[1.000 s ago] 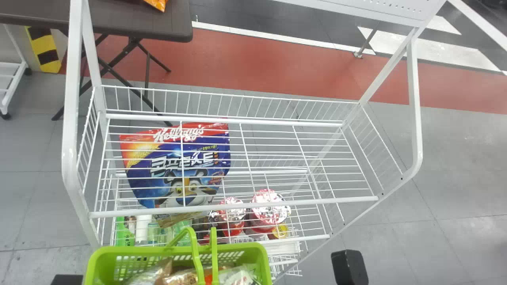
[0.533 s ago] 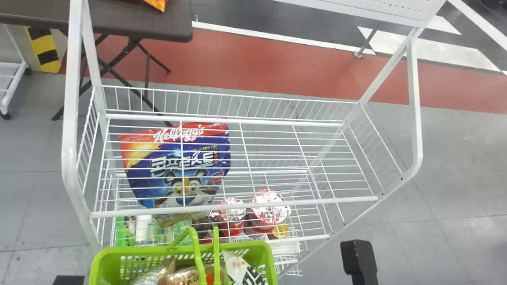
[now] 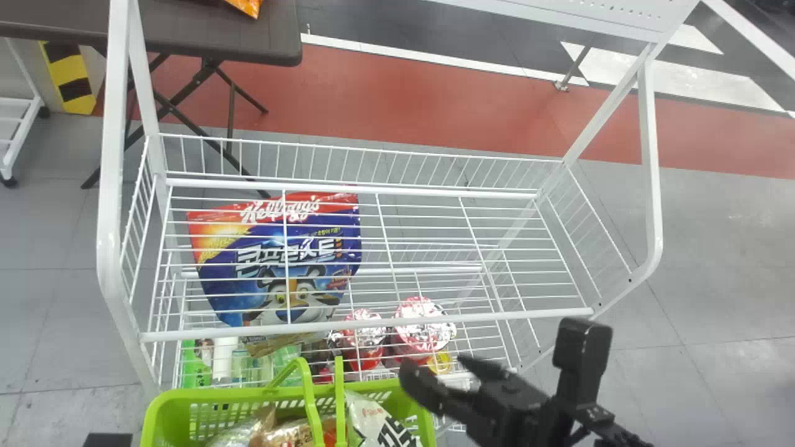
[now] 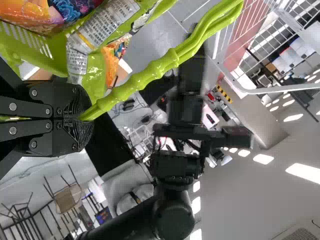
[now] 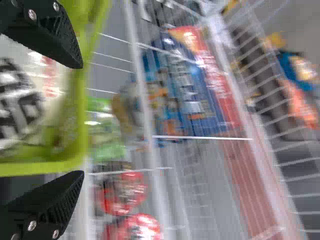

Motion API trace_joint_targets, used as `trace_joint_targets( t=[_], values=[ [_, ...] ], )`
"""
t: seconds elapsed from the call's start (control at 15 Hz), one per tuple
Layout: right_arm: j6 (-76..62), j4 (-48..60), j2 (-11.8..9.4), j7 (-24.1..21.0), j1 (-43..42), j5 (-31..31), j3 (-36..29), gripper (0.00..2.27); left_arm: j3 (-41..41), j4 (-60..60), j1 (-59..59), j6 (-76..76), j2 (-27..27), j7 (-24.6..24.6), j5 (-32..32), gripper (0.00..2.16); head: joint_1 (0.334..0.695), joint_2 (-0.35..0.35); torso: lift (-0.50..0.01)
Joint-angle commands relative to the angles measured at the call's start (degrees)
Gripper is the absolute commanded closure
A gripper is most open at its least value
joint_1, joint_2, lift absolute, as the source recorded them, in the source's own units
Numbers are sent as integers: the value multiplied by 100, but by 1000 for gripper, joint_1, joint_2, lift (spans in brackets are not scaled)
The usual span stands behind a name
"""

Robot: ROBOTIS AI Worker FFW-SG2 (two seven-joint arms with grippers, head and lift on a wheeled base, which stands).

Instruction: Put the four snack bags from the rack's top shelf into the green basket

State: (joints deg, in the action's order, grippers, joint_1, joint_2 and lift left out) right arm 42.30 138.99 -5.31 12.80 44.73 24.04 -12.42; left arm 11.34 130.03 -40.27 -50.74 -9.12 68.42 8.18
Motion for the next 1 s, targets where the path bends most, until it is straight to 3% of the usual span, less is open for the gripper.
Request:
trace_joint_targets(
  t=[0.0,0.13,0.2,0.93],
  values=[
    [-1738,-56,-49,-173,168,-602,354,16,17,-4,1,15,-2,-13,0,1895,695,-350,0],
    [-3426,-48,-155,-665,379,-1472,838,16,17,-30,10,15,-2,-30,0,1895,695,-350,0],
    [-3654,-4,-155,-761,423,-1569,926,16,17,-39,10,15,-2,-30,0,1895,695,-350,0],
    [-3672,119,-119,-779,458,-1507,838,19,17,-21,10,-2,-19,-13,0,1895,695,-350,0]
  ],
)
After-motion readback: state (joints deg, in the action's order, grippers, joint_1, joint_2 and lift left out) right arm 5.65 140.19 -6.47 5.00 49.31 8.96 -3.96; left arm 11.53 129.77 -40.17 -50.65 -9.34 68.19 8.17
